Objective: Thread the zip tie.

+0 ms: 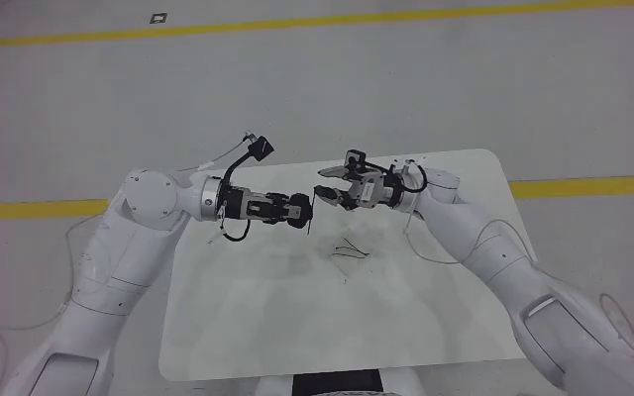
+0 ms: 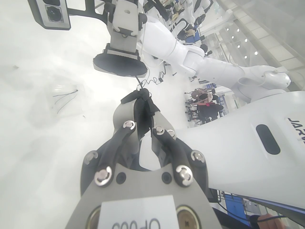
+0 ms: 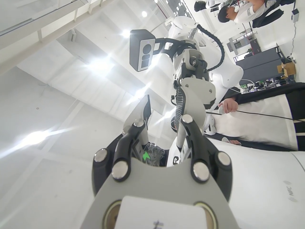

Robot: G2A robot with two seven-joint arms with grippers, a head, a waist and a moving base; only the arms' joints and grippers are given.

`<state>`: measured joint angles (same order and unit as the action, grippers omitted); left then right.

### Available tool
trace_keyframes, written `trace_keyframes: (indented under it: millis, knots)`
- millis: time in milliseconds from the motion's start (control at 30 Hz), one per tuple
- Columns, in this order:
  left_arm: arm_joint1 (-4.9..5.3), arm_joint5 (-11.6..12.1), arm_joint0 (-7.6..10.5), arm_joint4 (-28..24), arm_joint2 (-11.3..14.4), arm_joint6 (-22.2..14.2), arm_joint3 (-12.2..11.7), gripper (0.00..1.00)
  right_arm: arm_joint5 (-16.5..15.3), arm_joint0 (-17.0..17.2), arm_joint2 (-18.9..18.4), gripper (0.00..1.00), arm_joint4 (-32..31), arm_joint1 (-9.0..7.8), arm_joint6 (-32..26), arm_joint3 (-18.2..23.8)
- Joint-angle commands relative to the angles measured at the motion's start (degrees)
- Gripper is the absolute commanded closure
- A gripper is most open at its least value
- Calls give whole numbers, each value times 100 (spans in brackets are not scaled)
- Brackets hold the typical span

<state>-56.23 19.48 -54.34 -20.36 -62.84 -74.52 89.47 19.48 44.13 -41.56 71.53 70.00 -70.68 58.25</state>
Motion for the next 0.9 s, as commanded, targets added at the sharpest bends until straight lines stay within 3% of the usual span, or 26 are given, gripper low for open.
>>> trace_keyframes:
  millis: [0, 100, 867]
  knots:
    - [0, 0, 0, 0, 0, 0, 0, 100, 0, -14, 15, 78, 4, 3, -11, -18]
    - [0, 0, 0, 0, 0, 0, 0, 100, 0, -33, 30, 82, 10, 8, -30, -37]
    - [0, 0, 0, 0, 0, 0, 0, 100, 0, -66, 133, 84, -59, 59, -112, -38]
